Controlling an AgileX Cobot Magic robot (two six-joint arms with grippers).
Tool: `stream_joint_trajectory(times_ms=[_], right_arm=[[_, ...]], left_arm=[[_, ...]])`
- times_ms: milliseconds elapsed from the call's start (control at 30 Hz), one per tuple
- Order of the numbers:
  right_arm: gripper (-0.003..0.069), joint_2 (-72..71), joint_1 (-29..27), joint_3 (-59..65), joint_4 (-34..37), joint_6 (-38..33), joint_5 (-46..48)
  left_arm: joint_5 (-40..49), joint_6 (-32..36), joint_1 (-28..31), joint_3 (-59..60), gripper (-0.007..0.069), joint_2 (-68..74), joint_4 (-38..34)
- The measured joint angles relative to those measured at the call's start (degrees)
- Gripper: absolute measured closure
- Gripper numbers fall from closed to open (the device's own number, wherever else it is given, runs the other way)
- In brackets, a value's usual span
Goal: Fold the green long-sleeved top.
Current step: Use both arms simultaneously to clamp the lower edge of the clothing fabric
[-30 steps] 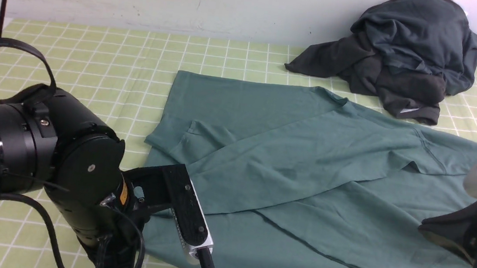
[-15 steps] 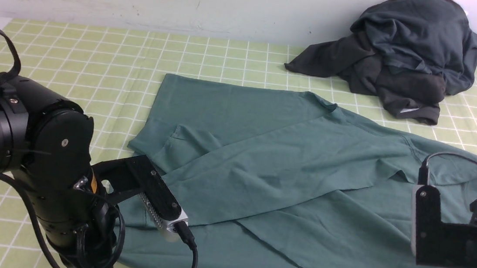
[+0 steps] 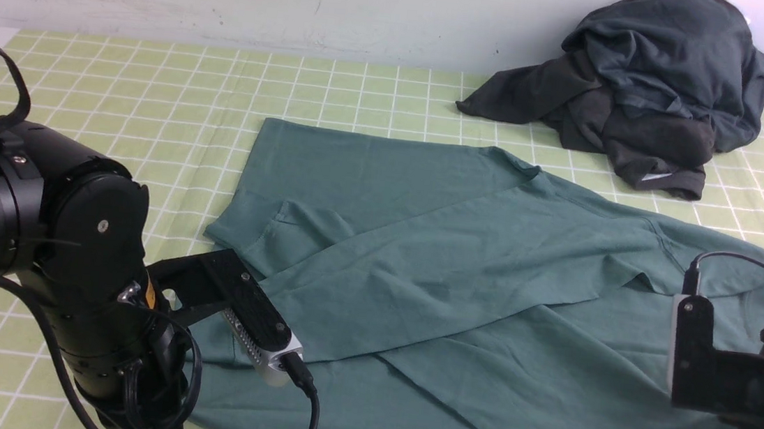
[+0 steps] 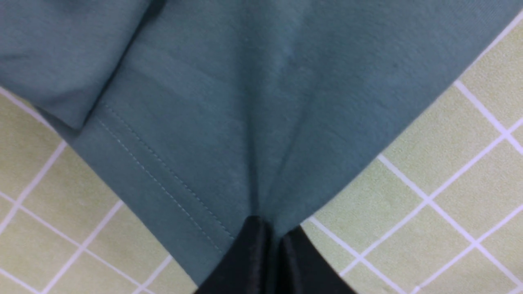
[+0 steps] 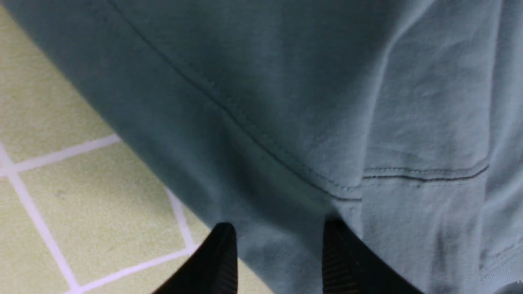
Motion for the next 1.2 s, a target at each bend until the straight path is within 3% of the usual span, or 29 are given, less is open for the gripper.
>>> stream_joint_trajectory(times_ms=[233,633,767,800,933,1200], right_arm=[[0.0461,0.0,-0.67,4.53,-0.06,0.0,-3.01],[0.0476,-0.92,-0.67,6.81,-3.95,-0.05,-8.62],[0.0535,-0.92,-0.67,6.93,-3.9,0.0,-8.62],[0.0591,-1.05,-0.67,7.04,-3.63,0.0,-8.62],[0.0658,-2.36,-0.67,7.2,-2.77,0.05,-9.15],[0.0664,-7.27,-0.67,7.24,-0.81,0.17,-8.94]], left_arm=[[0.0,0.0,0.0,0.0,0.0619,0.0,-0.18],[-0.05,0.0,0.0,0.0,0.0622,0.0,-0.63],[0.01,0.0,0.0,0.0,0.0622,0.0,-0.71],[0.05,0.0,0.0,0.0,0.0622,0.0,-0.72],[0.33,0.0,0.0,0.0,0.0622,0.0,-0.83],[2.14,-0.15,0.0,0.0,0.0622,-1.85,-1.08]])
